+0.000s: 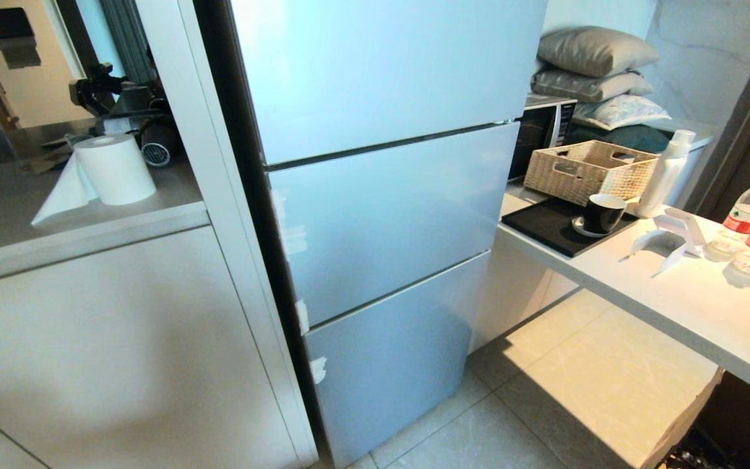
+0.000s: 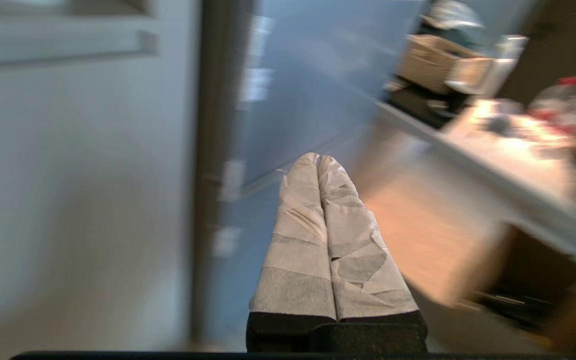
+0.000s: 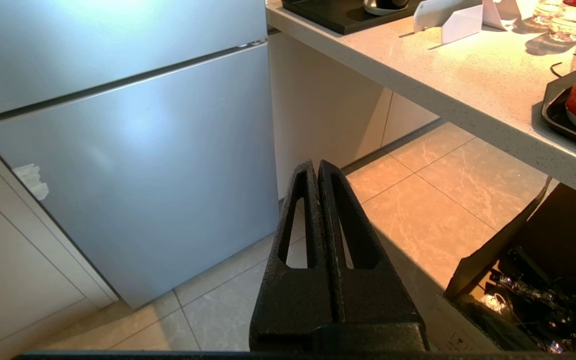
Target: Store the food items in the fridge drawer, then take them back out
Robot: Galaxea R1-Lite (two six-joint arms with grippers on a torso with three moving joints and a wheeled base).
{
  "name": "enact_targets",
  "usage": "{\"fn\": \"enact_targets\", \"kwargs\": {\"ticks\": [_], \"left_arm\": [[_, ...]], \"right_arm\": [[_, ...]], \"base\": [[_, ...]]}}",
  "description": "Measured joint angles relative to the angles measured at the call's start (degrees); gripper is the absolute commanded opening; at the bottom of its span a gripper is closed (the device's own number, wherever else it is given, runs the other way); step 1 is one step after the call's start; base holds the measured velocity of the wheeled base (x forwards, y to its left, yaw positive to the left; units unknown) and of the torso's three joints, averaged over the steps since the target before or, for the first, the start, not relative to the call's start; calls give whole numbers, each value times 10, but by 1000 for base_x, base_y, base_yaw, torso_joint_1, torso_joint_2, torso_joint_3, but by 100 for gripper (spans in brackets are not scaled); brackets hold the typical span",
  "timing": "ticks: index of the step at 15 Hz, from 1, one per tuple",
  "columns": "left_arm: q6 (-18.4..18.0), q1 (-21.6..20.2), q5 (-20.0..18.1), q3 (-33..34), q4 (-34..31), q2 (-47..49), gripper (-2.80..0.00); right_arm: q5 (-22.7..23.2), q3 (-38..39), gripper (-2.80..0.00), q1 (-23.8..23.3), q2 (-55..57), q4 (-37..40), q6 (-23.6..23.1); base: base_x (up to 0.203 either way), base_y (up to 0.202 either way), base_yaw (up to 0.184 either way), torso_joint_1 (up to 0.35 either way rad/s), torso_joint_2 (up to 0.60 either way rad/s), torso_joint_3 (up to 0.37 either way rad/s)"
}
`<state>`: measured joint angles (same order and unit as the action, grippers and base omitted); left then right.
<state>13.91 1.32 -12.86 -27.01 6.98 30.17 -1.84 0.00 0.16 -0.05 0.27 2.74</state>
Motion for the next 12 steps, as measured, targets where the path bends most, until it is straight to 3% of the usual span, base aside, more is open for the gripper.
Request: {"fn": "enact_targets", "kwargs": {"ticks": [3, 6, 12], "left_arm": [[56, 10, -43, -46, 105, 188, -280], [80, 36, -43, -84, 246, 379, -280], [92, 99, 103, -218, 459, 666, -280]], "right_arm": [[0, 0, -280, 0, 0, 0, 0], [0, 0, -280, 0, 0, 0, 0], [0, 0, -280, 0, 0, 0, 0]], "base": [[0, 0, 0, 0, 0, 0], [0, 0, 0, 0, 0, 0], [0, 0, 0, 0, 0, 0]]}}
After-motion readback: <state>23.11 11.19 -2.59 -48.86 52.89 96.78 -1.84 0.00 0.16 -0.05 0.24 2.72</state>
